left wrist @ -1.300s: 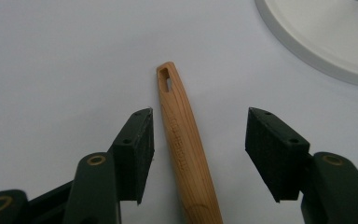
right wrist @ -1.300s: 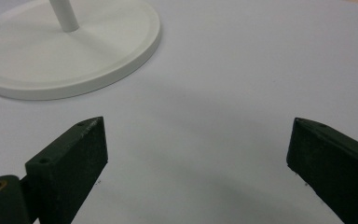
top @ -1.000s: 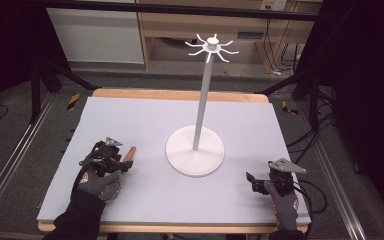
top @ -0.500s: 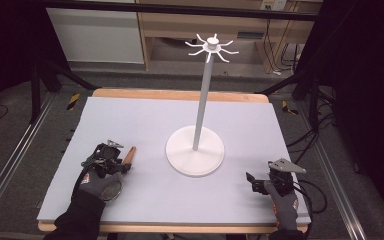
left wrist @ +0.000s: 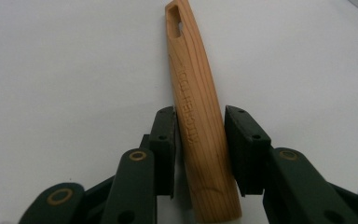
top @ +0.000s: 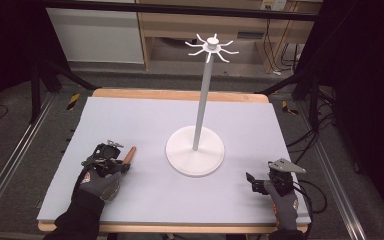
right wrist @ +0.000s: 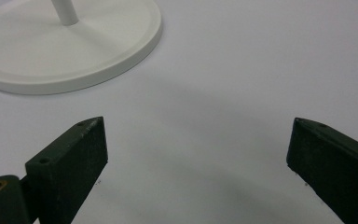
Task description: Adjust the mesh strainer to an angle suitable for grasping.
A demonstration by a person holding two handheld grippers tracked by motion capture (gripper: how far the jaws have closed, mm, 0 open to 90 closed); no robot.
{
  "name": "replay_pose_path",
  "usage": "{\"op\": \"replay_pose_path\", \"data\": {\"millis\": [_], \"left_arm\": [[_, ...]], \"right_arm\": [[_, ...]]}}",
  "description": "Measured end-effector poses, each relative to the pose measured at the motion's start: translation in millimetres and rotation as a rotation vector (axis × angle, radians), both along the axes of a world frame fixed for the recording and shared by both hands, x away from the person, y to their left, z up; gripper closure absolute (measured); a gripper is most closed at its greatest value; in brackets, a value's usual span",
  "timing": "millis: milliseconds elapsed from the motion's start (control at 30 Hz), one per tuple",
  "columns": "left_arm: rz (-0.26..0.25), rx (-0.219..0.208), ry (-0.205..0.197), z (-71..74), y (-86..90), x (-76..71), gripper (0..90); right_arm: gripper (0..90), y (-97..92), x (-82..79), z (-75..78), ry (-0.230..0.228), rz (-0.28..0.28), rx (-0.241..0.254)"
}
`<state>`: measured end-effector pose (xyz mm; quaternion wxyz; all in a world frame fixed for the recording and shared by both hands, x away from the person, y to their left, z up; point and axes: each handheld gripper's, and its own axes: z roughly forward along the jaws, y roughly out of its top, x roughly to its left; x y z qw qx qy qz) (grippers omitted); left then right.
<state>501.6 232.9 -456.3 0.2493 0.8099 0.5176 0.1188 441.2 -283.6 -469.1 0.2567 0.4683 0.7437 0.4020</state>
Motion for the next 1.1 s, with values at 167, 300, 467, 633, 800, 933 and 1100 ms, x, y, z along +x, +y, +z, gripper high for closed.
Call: {"op": "replay_pose_path", "data": {"millis": [167, 300, 467, 633, 800, 933, 1100], "left_arm": [[-0.009, 0.000, -0.003, 1.7, -1.5, -1.6, 69.8], [-0.026, 0.002, 0.001, 2.1, -3.6, -3.3, 69.8], [-0.059, 0.015, -0.013, 5.5, -6.0, -7.8, 69.8], [-0.070, 0.010, -0.028, 9.8, -7.1, -9.6, 69.9], [-0.074, 0.027, -0.018, 3.7, -10.1, -8.1, 69.9], [-0.079, 0.011, -0.045, 11.5, -10.3, -11.0, 69.8], [-0.084, -0.025, -0.103, 26.2, -10.3, -16.9, 69.8]], "right_arm": [[5.5, -0.3, -0.1, 0.2, -0.001, 0.000, 0.000], [5.5, -0.6, -0.2, 0.6, -0.002, 0.001, 0.001], [5.5, -0.7, 0.0, 0.6, -0.002, 0.001, -0.001], [5.5, -0.9, -0.2, 0.8, -0.003, -0.001, 0.000], [5.5, -1.0, -0.4, 1.0, -0.003, -0.002, -0.001], [5.5, -0.9, 0.1, 0.5, -0.002, 0.001, -0.001], [5.5, -0.9, -0.1, 0.6, -0.003, 0.000, -0.003]]}}
